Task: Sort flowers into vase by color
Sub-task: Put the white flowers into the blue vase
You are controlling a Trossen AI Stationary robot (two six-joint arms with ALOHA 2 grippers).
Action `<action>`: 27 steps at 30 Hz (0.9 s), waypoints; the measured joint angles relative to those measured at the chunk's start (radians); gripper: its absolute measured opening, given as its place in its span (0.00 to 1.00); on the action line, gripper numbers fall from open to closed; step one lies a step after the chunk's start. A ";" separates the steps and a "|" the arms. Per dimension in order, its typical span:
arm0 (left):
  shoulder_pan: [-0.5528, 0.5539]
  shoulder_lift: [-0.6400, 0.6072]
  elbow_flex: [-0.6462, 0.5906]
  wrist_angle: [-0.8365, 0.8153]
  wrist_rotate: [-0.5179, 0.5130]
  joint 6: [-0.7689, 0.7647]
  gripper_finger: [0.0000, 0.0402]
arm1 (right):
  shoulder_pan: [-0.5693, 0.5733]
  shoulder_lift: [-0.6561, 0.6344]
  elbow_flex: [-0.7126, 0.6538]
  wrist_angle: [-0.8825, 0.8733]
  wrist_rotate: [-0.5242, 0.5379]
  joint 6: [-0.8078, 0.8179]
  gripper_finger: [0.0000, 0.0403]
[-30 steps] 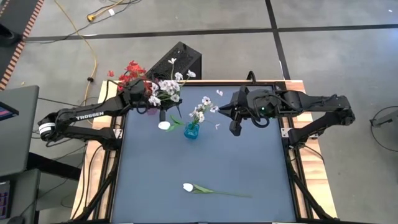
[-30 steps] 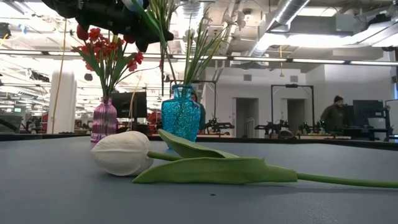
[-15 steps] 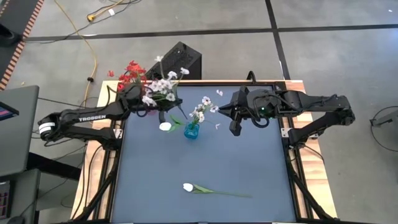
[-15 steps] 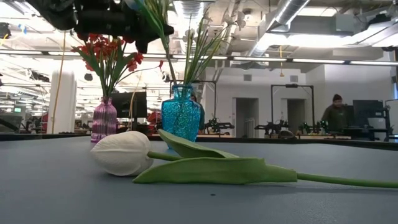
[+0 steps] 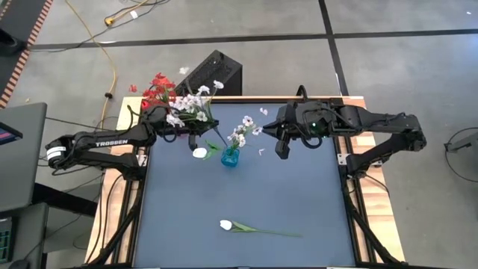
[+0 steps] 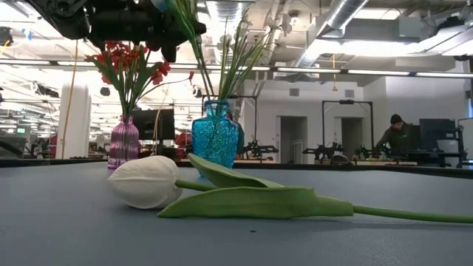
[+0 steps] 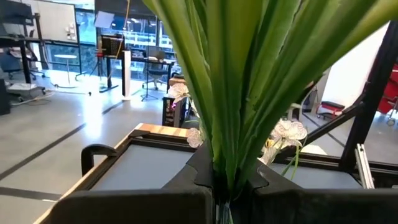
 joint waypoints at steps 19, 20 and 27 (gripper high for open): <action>-0.024 0.020 -0.001 -0.041 -0.034 -0.051 0.00 | -0.016 0.000 0.000 0.000 -0.042 -0.009 0.19; -0.026 0.025 0.000 -0.029 -0.042 -0.048 0.00 | -0.016 0.000 0.000 0.000 -0.042 -0.009 0.19; -0.036 0.065 0.000 -0.042 -0.039 -0.041 0.00 | -0.016 0.000 0.000 0.001 -0.042 -0.009 0.19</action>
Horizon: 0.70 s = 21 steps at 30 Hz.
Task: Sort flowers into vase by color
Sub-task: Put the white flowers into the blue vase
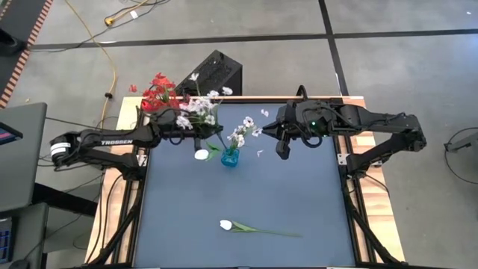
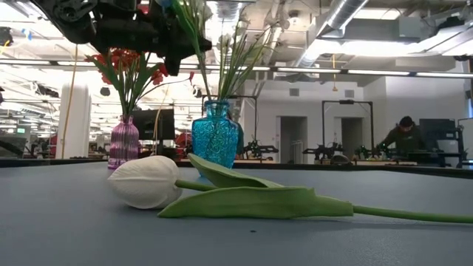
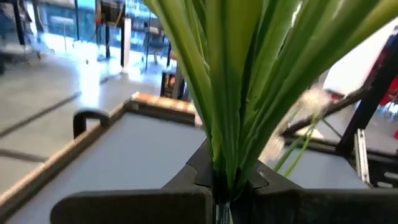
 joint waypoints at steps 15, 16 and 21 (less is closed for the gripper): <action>-0.017 0.115 0.000 0.016 0.029 0.026 0.00 | 0.000 0.000 0.000 -0.006 0.000 -0.003 0.19; -0.017 0.115 0.000 0.016 0.029 0.027 0.00 | 0.000 0.000 0.000 -0.008 0.000 -0.006 0.19; -0.017 0.115 0.000 0.018 0.030 0.034 0.00 | -0.006 0.000 0.000 -0.007 0.000 -0.016 0.19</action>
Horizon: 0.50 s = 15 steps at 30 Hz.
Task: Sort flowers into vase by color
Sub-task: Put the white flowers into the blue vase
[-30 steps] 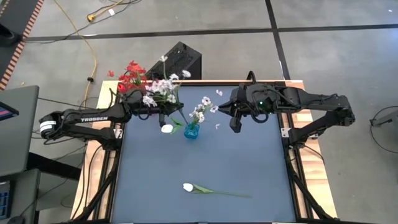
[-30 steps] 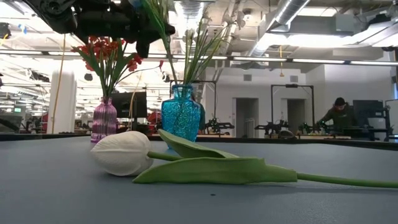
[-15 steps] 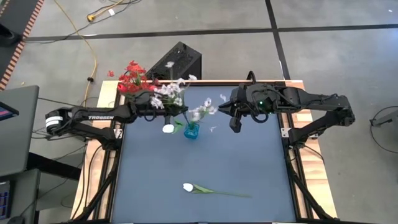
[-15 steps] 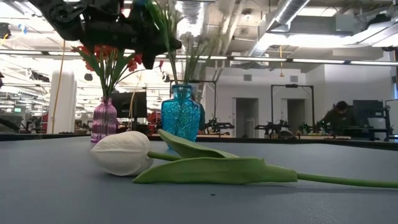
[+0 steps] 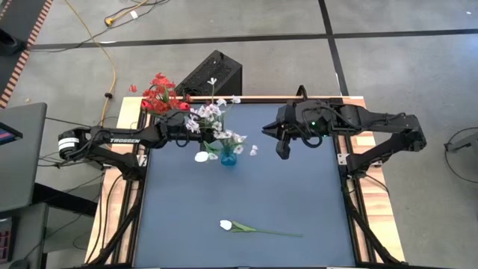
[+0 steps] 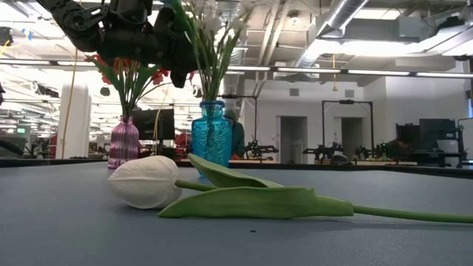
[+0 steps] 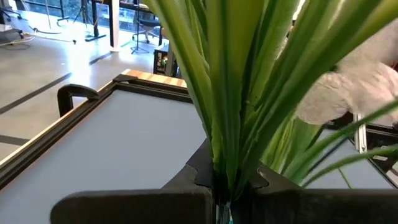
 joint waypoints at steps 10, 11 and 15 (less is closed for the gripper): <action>-0.008 0.000 0.000 -0.044 0.017 0.039 0.00 | -0.014 0.000 0.000 0.001 0.000 -0.010 0.19; -0.008 0.004 0.000 -0.053 0.018 0.037 0.00 | -0.014 0.000 0.000 0.001 0.000 -0.015 0.19; -0.009 0.018 0.000 -0.061 0.019 0.023 0.00 | -0.014 0.000 0.000 0.002 0.000 -0.014 0.19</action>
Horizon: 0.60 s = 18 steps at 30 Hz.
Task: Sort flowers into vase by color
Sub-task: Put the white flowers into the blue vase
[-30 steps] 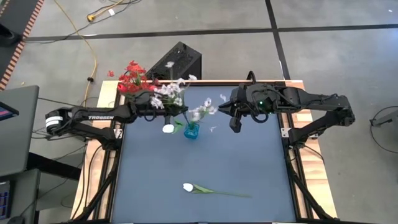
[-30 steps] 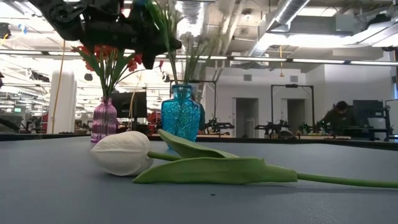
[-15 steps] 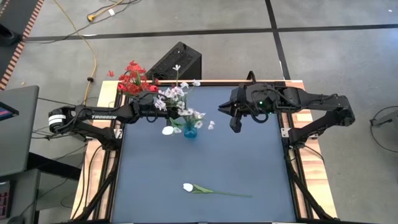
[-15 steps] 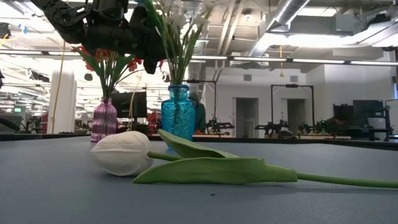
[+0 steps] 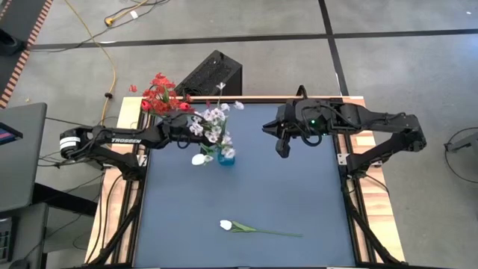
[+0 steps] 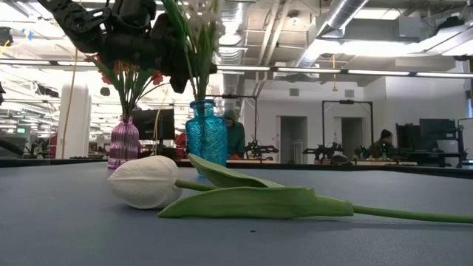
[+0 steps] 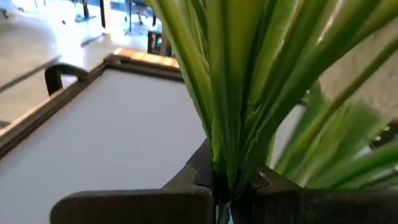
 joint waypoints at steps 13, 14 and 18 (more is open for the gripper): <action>-0.026 0.030 0.001 0.047 -0.099 -0.009 0.06 | 0.000 0.000 0.000 -0.002 0.000 0.005 0.19; -0.026 0.032 0.001 0.045 -0.104 -0.009 0.08 | 0.000 0.000 0.000 -0.002 0.000 0.006 0.19; -0.026 0.032 0.001 0.045 -0.105 -0.009 0.15 | 0.000 0.000 0.000 -0.002 -0.009 0.006 0.19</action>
